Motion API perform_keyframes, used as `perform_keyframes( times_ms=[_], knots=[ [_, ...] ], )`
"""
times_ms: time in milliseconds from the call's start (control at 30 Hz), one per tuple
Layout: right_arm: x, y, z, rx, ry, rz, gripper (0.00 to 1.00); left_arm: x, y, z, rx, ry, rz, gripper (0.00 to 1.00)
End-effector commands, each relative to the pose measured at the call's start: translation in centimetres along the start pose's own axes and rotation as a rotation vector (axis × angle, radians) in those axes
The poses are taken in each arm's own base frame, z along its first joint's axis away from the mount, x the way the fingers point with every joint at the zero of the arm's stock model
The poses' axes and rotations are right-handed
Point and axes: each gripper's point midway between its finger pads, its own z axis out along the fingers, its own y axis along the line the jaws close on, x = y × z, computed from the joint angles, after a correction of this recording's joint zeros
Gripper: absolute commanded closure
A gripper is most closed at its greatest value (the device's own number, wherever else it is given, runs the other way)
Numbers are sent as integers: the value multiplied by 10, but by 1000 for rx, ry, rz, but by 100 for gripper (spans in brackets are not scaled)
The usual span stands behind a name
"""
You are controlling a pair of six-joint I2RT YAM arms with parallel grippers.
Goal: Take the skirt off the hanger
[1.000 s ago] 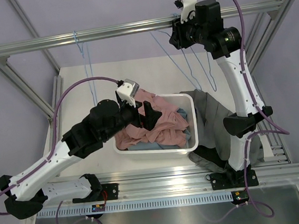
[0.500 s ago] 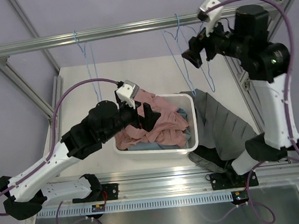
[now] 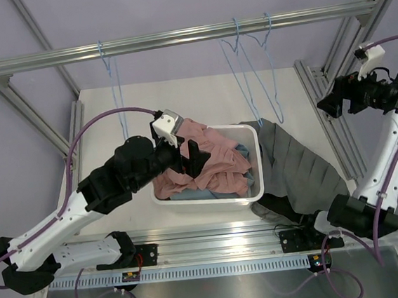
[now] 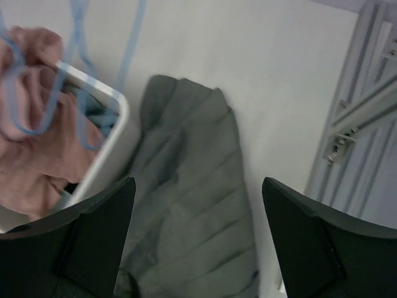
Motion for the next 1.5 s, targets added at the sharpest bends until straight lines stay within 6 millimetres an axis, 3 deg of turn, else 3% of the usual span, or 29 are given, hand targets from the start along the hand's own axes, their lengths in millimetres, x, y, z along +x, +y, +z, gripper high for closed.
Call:
perform_keyframes(
  times_ms=[0,33,67,100,133,200,300,333,467,600,800,1000,1100,1200,1233,1333,1367,1467],
  knots=[
    [81,14,-11,-137,182,71,10,-6,-7,-4,41,-43,-17,1],
    [98,14,-11,-147,216,7,10,-6,-7,-4,42,-44,-15,1],
    [132,23,-10,-179,277,-44,9,-5,-8,-4,47,-43,-11,1],
    [148,22,-7,-223,297,-219,9,-3,-7,-3,48,-42,-7,1],
    [174,31,-4,-276,332,-230,9,-3,-7,-4,48,-43,-1,1],
    [190,37,-3,-315,352,-311,8,-1,-9,-3,58,-34,10,1],
    [211,60,2,-405,382,-324,8,-2,-9,-3,61,-32,20,1],
    [225,77,6,-481,411,-341,7,-2,-9,-2,62,-32,18,1],
    [254,114,19,-569,446,-447,7,2,-11,1,64,-20,8,1],
    [274,129,27,-584,465,-508,4,1,-13,3,70,-21,-14,1],
    [285,145,42,-611,476,-605,2,2,-15,2,76,-20,-29,1],
    [298,139,83,-479,513,-671,3,0,-13,-1,69,-34,-47,1],
    [297,125,94,-409,522,-696,12,-2,-14,-3,73,-46,-53,1],
    [292,111,107,-320,500,-736,28,-3,-14,-1,76,-51,-55,1],
    [290,105,108,-291,501,-747,39,-3,-15,0,79,-52,-55,1],
    [287,98,113,-226,485,-742,51,-3,-18,3,90,-52,-58,1],
    [288,98,112,-224,487,-730,68,-4,-20,4,96,-56,-55,1],
    [287,103,105,-238,490,-705,92,-4,-26,7,120,-64,-47,1]
  ],
)
